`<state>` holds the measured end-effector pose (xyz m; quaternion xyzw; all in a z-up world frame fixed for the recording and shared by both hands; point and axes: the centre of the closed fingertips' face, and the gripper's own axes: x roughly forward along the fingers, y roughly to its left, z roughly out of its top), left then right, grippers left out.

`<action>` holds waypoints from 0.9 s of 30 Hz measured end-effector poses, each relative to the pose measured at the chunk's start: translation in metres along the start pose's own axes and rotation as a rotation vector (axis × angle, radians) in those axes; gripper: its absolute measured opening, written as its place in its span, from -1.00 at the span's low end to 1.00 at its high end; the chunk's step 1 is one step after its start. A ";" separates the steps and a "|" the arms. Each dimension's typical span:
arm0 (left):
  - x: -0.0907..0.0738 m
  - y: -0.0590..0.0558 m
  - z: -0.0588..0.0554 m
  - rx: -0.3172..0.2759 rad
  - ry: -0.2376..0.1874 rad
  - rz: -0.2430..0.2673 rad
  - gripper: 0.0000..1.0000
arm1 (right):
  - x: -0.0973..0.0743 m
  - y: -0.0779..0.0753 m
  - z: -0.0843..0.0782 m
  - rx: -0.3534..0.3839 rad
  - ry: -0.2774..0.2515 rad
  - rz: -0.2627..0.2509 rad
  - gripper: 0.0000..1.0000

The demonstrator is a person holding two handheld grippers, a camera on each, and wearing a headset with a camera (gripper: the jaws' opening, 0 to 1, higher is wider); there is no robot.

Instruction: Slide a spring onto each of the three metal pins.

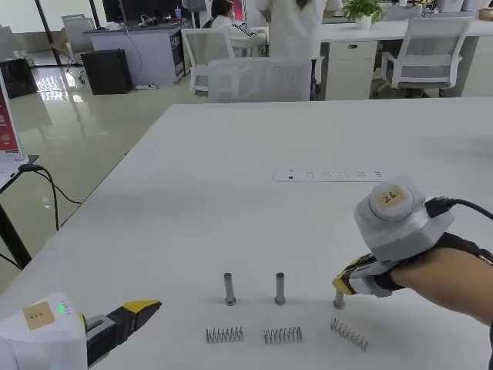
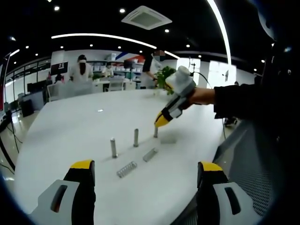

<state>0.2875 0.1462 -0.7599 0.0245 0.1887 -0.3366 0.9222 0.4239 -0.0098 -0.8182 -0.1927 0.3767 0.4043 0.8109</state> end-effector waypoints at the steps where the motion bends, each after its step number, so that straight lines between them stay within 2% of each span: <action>1: 0.000 0.000 0.000 0.000 -0.001 0.000 0.74 | 0.000 0.000 0.000 -0.002 0.002 0.001 -0.89; 11: 0.000 0.000 -0.001 0.001 0.003 0.000 0.73 | 0.000 0.001 -0.001 -0.018 -0.003 0.000 -0.88; 27: -0.001 -0.001 -0.001 0.002 0.005 0.002 0.73 | -0.007 0.000 0.004 -0.044 -0.037 -0.016 -0.71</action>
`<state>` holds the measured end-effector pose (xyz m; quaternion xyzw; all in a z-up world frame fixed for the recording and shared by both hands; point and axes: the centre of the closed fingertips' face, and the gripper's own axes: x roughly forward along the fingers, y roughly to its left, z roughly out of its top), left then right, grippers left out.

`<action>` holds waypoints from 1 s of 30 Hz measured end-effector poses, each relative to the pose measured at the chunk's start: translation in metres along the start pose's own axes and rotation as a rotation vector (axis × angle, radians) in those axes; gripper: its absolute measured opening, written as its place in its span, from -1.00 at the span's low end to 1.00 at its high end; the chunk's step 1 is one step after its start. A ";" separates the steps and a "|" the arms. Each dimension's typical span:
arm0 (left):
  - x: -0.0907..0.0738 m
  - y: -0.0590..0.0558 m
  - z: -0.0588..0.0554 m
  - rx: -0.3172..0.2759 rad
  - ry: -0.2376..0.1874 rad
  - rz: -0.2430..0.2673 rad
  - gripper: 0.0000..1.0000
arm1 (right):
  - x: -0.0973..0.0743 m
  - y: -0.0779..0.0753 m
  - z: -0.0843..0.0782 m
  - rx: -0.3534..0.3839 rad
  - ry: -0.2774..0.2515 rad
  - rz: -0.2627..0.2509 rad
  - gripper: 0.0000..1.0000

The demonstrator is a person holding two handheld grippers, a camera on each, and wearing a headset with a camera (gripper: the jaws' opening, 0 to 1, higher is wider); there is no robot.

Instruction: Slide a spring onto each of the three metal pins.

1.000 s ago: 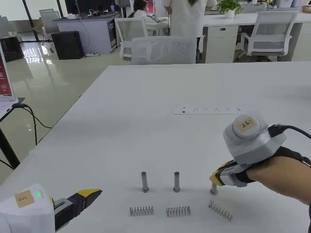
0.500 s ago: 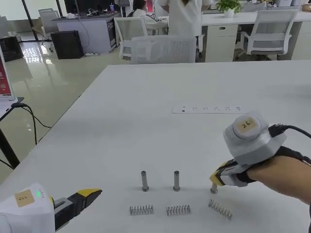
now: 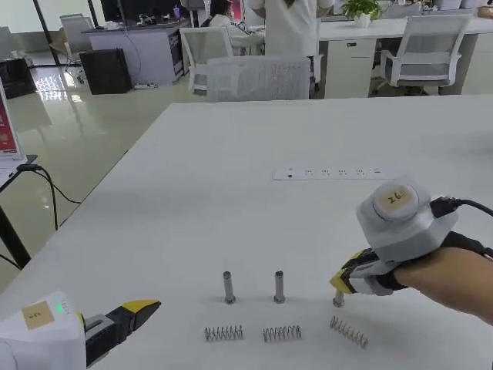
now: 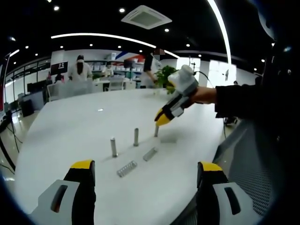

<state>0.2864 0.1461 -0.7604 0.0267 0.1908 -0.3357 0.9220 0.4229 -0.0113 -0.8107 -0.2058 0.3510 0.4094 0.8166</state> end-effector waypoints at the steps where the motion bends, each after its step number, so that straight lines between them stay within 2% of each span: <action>1: 0.000 0.000 0.000 0.001 0.001 0.000 0.73 | -0.001 0.000 0.000 -0.002 -0.001 -0.003 -0.70; 14: 0.001 0.000 0.000 0.002 0.005 -0.003 0.73 | -0.017 -0.003 -0.012 0.005 -0.010 -0.023 -0.65; 23: 0.001 0.000 0.000 0.001 0.003 -0.004 0.73 | -0.020 0.005 -0.031 0.014 0.014 -0.012 -0.66; 30: 0.000 0.000 0.001 -0.002 -0.002 -0.001 0.73 | -0.018 0.017 -0.044 0.016 0.052 0.017 -0.70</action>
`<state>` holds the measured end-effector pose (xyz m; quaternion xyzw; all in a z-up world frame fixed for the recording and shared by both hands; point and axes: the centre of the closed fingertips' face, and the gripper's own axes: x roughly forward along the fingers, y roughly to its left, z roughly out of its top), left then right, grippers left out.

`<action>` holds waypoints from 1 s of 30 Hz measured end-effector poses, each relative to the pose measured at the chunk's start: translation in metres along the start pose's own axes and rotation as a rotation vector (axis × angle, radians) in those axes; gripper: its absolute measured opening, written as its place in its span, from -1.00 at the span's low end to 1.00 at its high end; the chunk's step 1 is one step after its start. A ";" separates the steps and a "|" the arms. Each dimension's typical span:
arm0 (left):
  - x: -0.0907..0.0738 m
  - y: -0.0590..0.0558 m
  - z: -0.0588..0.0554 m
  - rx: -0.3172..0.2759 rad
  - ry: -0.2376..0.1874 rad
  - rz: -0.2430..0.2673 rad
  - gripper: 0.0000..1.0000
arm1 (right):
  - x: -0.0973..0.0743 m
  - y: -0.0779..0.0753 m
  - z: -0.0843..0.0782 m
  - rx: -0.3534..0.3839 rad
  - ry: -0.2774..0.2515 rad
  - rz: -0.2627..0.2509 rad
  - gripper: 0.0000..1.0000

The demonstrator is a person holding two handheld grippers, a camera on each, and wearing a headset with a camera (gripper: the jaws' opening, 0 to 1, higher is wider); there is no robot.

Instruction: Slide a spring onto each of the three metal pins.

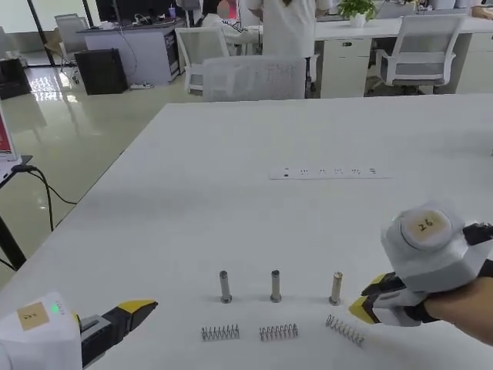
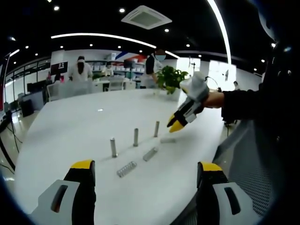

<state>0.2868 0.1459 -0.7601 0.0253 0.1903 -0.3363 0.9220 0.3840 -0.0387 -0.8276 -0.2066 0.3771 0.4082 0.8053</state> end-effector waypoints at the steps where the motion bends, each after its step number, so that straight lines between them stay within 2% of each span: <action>1: 0.000 0.000 0.000 0.000 0.000 0.000 0.73 | 0.001 0.002 -0.001 -0.003 0.007 0.007 -0.70; 6: 0.000 0.000 0.001 -0.001 -0.004 0.001 0.73 | 0.006 0.012 -0.008 -0.019 0.044 0.037 -0.72; 13: 0.000 -0.001 0.001 -0.003 -0.004 -0.001 0.72 | 0.013 0.018 -0.019 -0.034 0.087 0.056 -0.73; 30: 0.001 -0.002 0.003 0.002 -0.007 -0.013 0.72 | 0.021 0.023 -0.029 -0.072 0.134 0.063 -0.79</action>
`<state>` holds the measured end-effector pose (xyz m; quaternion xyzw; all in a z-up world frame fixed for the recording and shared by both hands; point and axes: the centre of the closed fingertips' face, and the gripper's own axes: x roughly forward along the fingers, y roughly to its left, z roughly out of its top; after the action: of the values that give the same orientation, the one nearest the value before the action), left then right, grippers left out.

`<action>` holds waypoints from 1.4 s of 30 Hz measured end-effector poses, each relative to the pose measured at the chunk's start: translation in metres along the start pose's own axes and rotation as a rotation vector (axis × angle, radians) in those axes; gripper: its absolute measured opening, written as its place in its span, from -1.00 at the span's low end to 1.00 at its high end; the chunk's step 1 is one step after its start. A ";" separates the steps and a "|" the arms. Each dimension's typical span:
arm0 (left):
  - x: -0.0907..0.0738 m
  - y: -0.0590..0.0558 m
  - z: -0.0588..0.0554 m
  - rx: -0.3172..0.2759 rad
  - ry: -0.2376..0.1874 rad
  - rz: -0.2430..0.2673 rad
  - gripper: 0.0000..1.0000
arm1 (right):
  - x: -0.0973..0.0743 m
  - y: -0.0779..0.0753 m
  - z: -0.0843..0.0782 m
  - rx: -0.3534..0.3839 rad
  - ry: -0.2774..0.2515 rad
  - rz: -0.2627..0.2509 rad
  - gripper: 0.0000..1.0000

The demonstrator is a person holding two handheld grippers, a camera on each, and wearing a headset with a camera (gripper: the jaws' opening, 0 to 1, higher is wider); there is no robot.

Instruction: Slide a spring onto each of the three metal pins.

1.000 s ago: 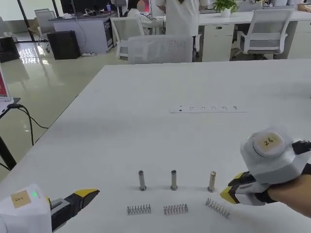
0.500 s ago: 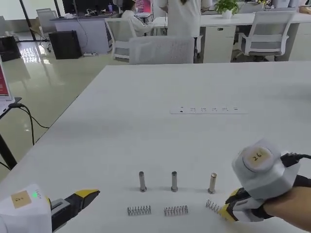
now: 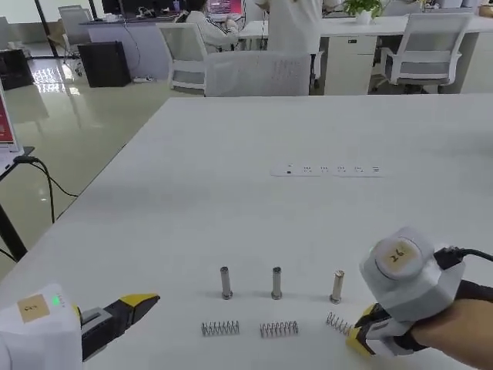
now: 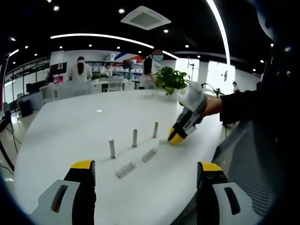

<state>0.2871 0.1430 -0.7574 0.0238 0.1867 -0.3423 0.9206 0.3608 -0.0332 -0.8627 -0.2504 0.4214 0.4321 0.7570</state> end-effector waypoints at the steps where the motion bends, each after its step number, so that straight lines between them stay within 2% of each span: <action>1: 0.000 0.000 0.000 0.001 0.000 -0.001 0.72 | 0.000 0.000 0.000 0.000 0.002 -0.001 -0.80; 14: 0.004 0.002 -0.002 0.026 0.020 -0.029 0.70 | 0.001 -0.001 0.002 -0.010 0.002 -0.002 -0.85; 18: 0.004 0.004 0.006 0.017 0.003 -0.044 0.70 | 0.000 0.000 0.001 -0.008 0.006 0.001 -0.85; 22: 0.005 0.004 0.011 0.034 0.013 -0.058 0.68 | -0.004 0.001 0.003 -0.003 -0.003 0.002 -0.86; 26: 0.007 0.004 0.021 0.046 0.002 -0.080 0.64 | -0.007 0.002 0.004 -0.002 -0.006 0.002 -0.86; 29: 0.011 0.000 0.026 0.057 -0.005 -0.094 0.63 | -0.012 0.005 0.008 -0.007 -0.010 0.005 -0.86; 35: 0.017 -0.008 0.029 0.085 0.007 -0.133 0.60 | -0.021 0.010 0.020 -0.028 -0.028 0.007 -0.86; 42: 0.025 -0.006 0.031 0.080 -0.001 -0.147 0.49 | -0.031 0.020 0.039 -0.066 -0.050 0.015 -0.85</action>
<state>0.3112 0.1177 -0.7370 0.0464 0.1737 -0.4163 0.8913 0.3516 -0.0080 -0.8169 -0.2613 0.3899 0.4573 0.7553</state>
